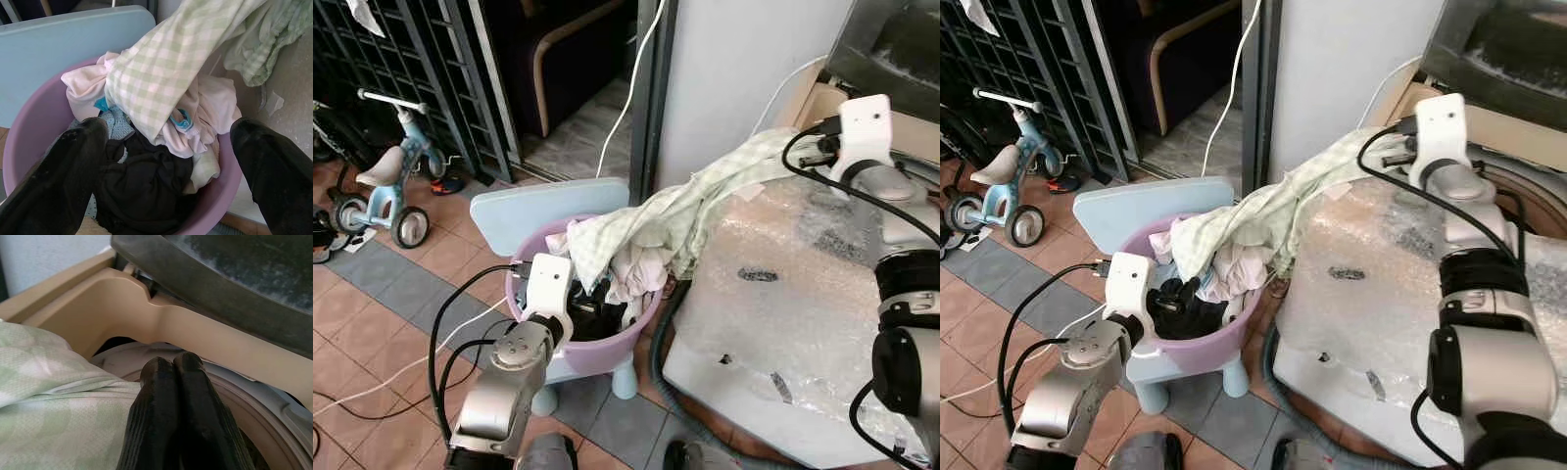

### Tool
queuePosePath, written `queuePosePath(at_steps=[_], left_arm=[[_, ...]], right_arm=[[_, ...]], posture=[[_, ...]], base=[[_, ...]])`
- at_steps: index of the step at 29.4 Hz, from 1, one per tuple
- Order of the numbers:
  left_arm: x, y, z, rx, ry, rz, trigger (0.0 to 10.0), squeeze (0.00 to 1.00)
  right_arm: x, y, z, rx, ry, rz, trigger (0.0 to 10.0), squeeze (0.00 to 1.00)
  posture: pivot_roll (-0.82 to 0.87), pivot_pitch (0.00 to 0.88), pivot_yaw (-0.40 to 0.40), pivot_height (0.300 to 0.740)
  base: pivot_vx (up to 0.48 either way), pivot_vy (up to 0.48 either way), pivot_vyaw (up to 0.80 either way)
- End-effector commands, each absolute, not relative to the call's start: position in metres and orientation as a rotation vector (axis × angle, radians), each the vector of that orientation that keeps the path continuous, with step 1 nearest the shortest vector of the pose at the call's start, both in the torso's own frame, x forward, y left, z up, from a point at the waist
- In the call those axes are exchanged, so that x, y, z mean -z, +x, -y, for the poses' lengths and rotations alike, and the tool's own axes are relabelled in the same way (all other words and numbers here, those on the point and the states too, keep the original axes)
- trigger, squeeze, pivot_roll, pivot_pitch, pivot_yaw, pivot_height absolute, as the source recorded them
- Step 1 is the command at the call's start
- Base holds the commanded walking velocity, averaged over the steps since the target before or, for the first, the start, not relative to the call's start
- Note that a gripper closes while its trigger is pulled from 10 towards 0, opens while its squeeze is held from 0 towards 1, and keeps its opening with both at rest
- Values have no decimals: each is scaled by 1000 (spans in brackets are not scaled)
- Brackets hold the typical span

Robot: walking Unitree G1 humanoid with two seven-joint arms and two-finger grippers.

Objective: Clothes washing

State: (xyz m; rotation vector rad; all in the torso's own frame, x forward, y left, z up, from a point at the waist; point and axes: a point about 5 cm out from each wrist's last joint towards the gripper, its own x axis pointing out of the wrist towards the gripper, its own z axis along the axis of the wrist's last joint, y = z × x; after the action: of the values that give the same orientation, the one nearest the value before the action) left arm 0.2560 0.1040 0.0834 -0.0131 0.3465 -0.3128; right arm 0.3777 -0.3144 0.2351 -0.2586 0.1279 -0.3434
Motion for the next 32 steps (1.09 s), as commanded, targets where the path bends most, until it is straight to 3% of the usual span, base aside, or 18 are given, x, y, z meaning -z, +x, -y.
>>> queuePosePath(at_steps=[1, 3, 9, 10, 11, 20, 22, 23, 24, 25, 26, 27, 29, 30, 32], left_arm=[[-83, 257, -105, 319, -10, -350, 10000, 0], [-83, 257, -106, 318, -8, -350, 10000, 0], [-84, 258, -106, 320, -5, -349, 10000, 0], [-84, 258, -108, 319, -1, -348, 10000, 0], [-84, 258, -108, 319, 1, -348, 10000, 0], [-84, 259, -107, 327, 10, -352, 10000, 0], [-84, 259, -107, 329, 11, -352, 10000, 0], [-84, 259, -107, 330, 12, -353, 10000, 0], [-84, 259, -107, 330, 13, -354, 10000, 0], [-83, 259, -108, 330, 14, -355, 10000, 0], [-83, 259, -108, 331, 14, -355, 10000, 0], [-83, 259, -108, 332, 15, -356, 10000, 0], [-83, 259, -107, 334, 16, -355, 10000, 0], [-84, 259, -107, 335, 16, -354, 10000, 0], [-84, 259, -106, 336, 17, -354, 10000, 0]], right_arm=[[-257, 369, 341, 486, -224, -62, 0, 0], [-266, 355, 366, 599, -224, -42, 0, 0], [-277, 327, 407, 813, -255, -28, 0, 0], [-281, 304, 432, 923, -258, -36, 0, 0], [-281, 296, 441, 957, -253, -41, 0, 0], [-255, 271, 461, 1038, -323, -166, 0, 0], [-242, 274, 458, 984, -300, -205, 0, 0], [-234, 278, 453, 930, -278, -220, 667, 0], [-229, 282, 449, 894, -264, -228, 667, 0], [-223, 288, 442, 835, -255, -243, 3020, 0], [-217, 293, 436, 786, -256, -260, 6157, 0], [-206, 306, 420, 643, -241, -289, 10000, 0], [-190, 324, 390, 431, -238, -323, 10000, 0], [-183, 333, 371, 303, -302, -328, 10000, 1000], [-183, 338, 362, 251, -332, -309, 10000, 1000]], posture=[[-53, 32, 15, 740], [-53, 31, 18, 740], [-49, 29, 25, 740], [-47, 27, 28, 740], [-48, 27, 30, 740], [-53, 28, 35, 740], [-53, 28, 36, 740], [-54, 27, 37, 740], [-54, 27, 37, 740], [-54, 27, 37, 740], [-57, 28, 39, 740], [-58, 28, 39, 740], [-58, 28, 39, 740], [-55, 29, 36, 740], [-54, 29, 35, 740]], base=[[0, 0, 0], [0, 0, 0], [0, 0, 0], [0, 0, 0], [0, 0, 0], [0, 0, 0], [0, 0, 0], [0, 0, 0], [0, 0, 0], [0, 0, 0], [0, 0, 0], [0, 0, 0], [0, 0, 0], [0, 0, 0], [0, 0, 0]])
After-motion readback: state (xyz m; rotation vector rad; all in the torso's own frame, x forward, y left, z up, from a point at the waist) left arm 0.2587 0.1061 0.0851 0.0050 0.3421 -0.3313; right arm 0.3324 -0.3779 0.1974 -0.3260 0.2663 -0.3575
